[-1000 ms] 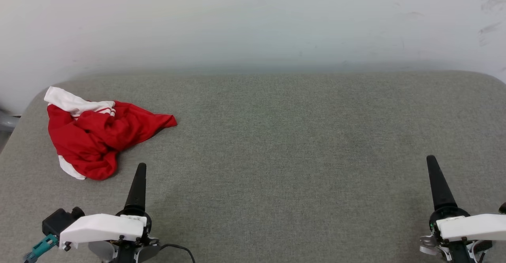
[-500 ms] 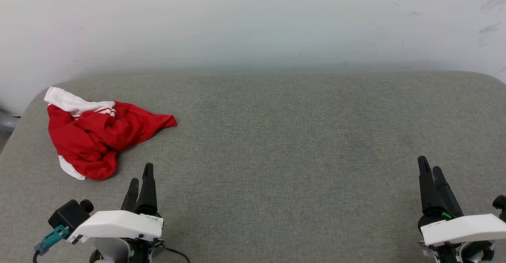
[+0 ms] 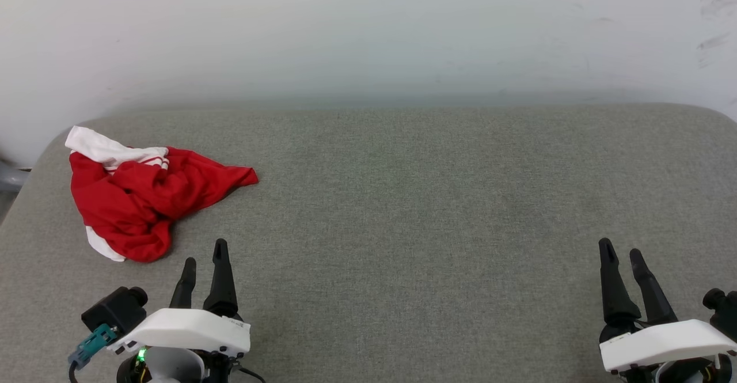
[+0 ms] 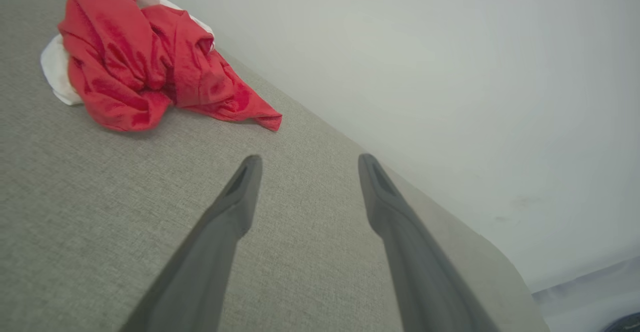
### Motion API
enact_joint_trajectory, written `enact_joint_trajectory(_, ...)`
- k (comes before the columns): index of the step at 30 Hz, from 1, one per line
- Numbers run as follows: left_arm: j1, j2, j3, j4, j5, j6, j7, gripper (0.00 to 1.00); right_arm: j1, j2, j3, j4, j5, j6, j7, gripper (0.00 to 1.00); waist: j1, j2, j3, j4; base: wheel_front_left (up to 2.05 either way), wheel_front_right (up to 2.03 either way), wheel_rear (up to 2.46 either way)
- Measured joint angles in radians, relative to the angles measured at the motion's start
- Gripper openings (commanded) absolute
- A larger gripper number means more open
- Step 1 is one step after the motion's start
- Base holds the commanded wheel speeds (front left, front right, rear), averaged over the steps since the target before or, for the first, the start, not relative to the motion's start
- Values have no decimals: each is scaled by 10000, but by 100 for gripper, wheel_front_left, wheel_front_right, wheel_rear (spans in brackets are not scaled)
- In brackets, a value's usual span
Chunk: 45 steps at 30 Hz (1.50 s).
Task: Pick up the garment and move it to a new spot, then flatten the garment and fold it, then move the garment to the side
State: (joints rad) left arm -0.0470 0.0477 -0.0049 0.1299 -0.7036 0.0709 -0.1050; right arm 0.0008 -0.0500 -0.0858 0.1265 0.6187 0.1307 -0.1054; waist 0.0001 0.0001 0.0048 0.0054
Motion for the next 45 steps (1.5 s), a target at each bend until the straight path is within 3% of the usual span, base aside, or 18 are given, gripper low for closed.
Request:
enact_joint_trajectory(29,212,4,-374,-311,3452,351,-748,100,231,-2,54,-318,-3475,2,-748,100,-2,0,-7,48,0,0,0)
enact_joint_trajectory(45,290,10,-520,-516,4769,290,-1106,100,374,-4,73,-648,-4790,2,-1091,100,-1,0,-24,57,0,0,0)
